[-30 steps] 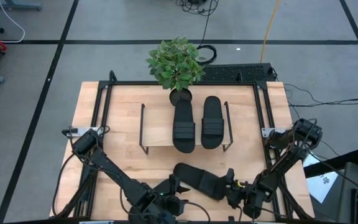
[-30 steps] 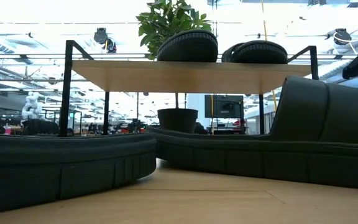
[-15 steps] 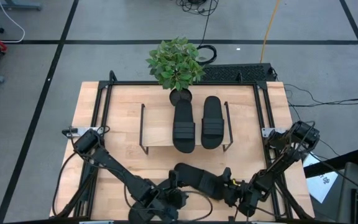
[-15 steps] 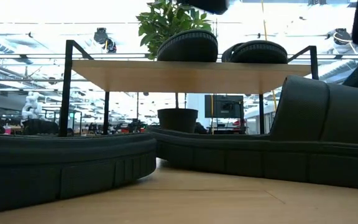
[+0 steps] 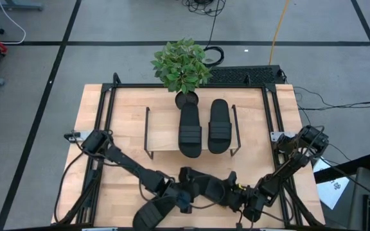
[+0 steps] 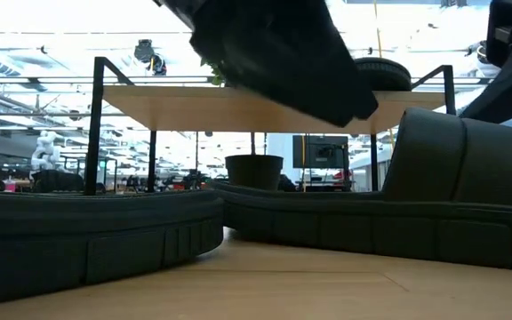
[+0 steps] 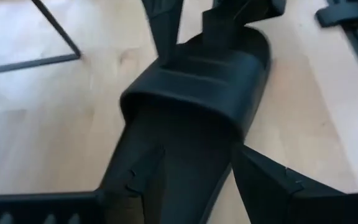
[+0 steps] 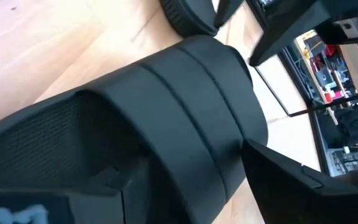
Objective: Pick and place slides into the shelf
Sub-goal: Put the black slide under the shelf
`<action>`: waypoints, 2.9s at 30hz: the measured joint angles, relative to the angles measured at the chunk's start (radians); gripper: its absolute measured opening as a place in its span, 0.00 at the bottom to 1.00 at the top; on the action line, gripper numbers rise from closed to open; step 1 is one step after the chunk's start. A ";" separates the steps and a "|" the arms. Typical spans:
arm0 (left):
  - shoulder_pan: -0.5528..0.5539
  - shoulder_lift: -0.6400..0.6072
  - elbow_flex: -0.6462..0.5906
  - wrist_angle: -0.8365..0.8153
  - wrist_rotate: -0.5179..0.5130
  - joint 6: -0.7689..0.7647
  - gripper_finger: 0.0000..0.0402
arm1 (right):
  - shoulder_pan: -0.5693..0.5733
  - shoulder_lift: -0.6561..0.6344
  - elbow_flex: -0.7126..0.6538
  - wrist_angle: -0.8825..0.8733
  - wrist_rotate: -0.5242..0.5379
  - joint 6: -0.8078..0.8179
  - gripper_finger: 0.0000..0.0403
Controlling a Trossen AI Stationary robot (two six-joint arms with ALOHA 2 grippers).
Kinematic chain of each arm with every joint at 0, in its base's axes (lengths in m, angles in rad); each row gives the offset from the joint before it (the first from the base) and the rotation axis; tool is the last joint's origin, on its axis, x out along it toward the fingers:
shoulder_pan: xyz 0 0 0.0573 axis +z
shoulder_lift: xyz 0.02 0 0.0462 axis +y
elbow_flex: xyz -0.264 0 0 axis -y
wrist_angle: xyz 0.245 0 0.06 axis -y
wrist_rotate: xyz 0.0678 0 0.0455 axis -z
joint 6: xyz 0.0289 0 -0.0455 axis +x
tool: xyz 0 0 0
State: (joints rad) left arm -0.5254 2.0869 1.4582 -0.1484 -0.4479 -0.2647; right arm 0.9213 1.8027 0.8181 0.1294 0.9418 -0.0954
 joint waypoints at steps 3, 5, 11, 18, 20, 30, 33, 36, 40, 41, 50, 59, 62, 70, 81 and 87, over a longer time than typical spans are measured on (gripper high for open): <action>0.016 0.000 -0.006 0.040 0.062 -0.016 0.39 | -0.012 0.000 0.000 0.012 -0.002 0.001 0.54; 0.021 0.000 -0.010 0.047 0.093 -0.015 0.37 | -0.023 0.000 0.000 0.027 -0.003 0.001 0.53; 0.022 0.000 -0.010 0.055 0.107 -0.004 0.31 | -0.066 -0.001 0.000 0.034 -0.063 0.058 0.43; 0.003 0.000 -0.010 0.045 0.099 0.029 0.29 | -0.078 -0.001 0.000 0.032 -0.053 0.096 0.04; -0.010 0.000 -0.010 0.044 0.094 0.047 0.29 | -0.068 0.000 0.006 0.022 -0.011 0.114 0.04; -0.108 -0.054 -0.009 -0.123 -0.155 0.082 0.29 | 0.008 -0.019 0.262 -0.513 0.205 0.366 0.01; -0.140 -0.089 -0.009 -0.178 -0.241 0.063 0.29 | 0.012 -0.002 0.364 -0.773 0.173 0.560 0.01; -0.172 -0.129 -0.009 -0.229 -0.313 0.053 0.29 | 0.018 0.028 0.422 -0.943 0.118 0.720 0.01; -0.204 -0.162 -0.008 -0.313 -0.383 0.019 0.29 | 0.035 0.076 0.467 -1.131 0.033 0.963 0.00; -0.211 -0.168 -0.008 -0.336 -0.396 0.010 0.29 | 0.044 0.091 0.481 -1.194 0.019 1.036 0.00; -0.232 -0.175 -0.008 -0.432 -0.420 -0.035 0.29 | 0.033 0.249 0.568 -1.654 -0.060 1.588 0.00; -0.219 -0.175 -0.008 -0.432 -0.420 -0.055 0.29 | -0.062 0.303 0.571 -1.585 -0.080 1.561 0.00; -0.219 -0.175 -0.008 -0.433 -0.419 -0.064 0.29 | -0.086 0.299 0.571 -1.572 -0.075 1.576 0.00; -0.219 -0.175 -0.008 -0.432 -0.419 -0.075 0.29 | -0.144 0.300 0.571 -1.425 -0.083 1.442 0.03; -0.221 -0.175 -0.008 -0.432 -0.419 -0.079 0.29 | -0.147 0.298 0.570 -1.296 -0.128 1.288 0.15; -0.221 -0.175 -0.008 -0.431 -0.418 -0.082 0.29 | -0.139 0.277 0.570 -1.278 -0.140 1.292 0.33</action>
State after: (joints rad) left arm -0.7467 1.9121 1.4498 -0.5797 -0.8655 -0.3462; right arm 0.7828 2.0797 1.3884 -1.1484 0.8022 1.1969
